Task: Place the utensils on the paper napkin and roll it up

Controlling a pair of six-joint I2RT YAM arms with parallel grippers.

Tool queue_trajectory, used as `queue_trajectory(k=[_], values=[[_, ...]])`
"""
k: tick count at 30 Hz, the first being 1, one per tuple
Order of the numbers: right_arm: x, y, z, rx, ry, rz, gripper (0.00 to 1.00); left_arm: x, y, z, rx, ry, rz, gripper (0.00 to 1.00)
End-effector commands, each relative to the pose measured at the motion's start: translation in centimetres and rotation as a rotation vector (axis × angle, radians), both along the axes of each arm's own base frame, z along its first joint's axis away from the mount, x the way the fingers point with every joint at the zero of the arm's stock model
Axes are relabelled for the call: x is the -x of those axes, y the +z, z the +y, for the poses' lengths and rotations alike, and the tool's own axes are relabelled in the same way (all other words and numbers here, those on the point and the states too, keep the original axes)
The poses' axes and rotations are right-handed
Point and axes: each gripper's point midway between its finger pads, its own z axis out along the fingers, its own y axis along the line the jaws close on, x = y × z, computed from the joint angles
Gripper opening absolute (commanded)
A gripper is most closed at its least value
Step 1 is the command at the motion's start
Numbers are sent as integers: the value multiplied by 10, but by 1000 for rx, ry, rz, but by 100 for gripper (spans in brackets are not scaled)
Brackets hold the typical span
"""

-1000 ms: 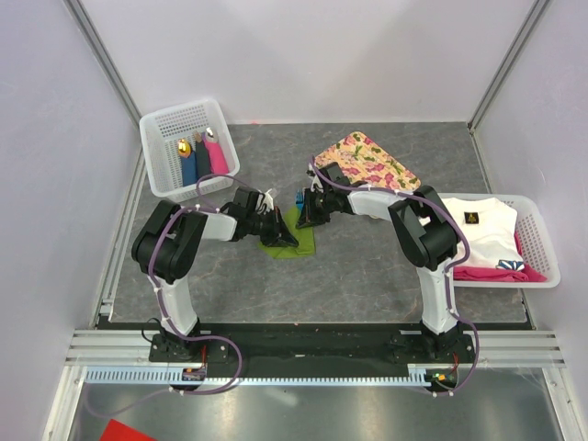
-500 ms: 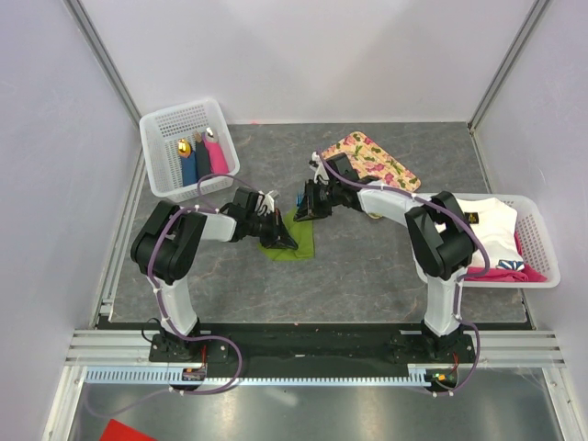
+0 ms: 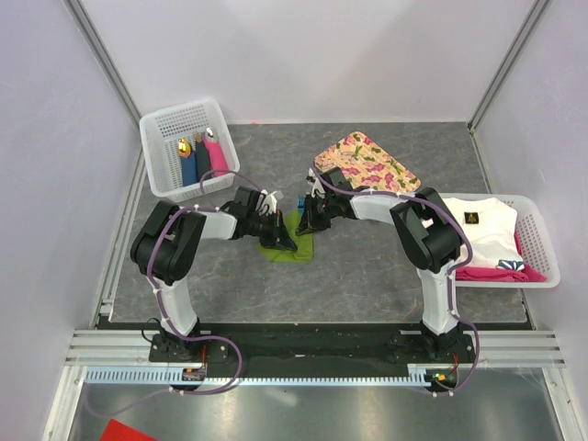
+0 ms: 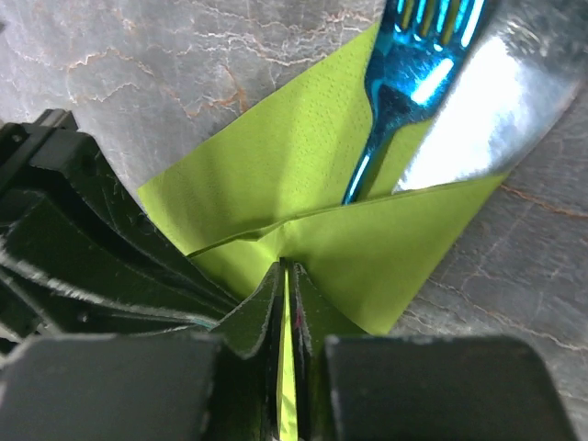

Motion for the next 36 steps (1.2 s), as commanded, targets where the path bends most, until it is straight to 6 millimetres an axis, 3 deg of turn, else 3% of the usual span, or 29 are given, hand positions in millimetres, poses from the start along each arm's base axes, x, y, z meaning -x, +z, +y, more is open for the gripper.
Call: queue_trajectory(k=[1,2,5,9,13,21,23,27,32,36], values=[[8,-23,-11,54,-2,12,9,4,5,19,-34,-7,-65,17],[13,-28,-13,62,-6,32,9,-4,20,13,25,-6,-132,20],[19,-36,-17,70,-14,57,8,0,51,3,131,-20,-171,24],[20,-38,-18,73,-29,66,8,10,60,-10,168,-55,-144,24],[19,-37,-17,70,-35,69,8,18,44,-12,141,-55,-96,20],[18,-35,-16,62,-30,69,7,30,-34,15,-89,19,84,8],[16,-30,-14,52,-25,58,7,34,-42,21,-117,24,107,7],[9,-8,-5,7,-5,24,11,38,-48,24,-136,15,117,6],[-7,48,7,-48,38,-85,30,34,-45,24,-138,20,103,4],[-8,58,-1,12,71,-153,30,31,-41,22,-131,23,91,4]])
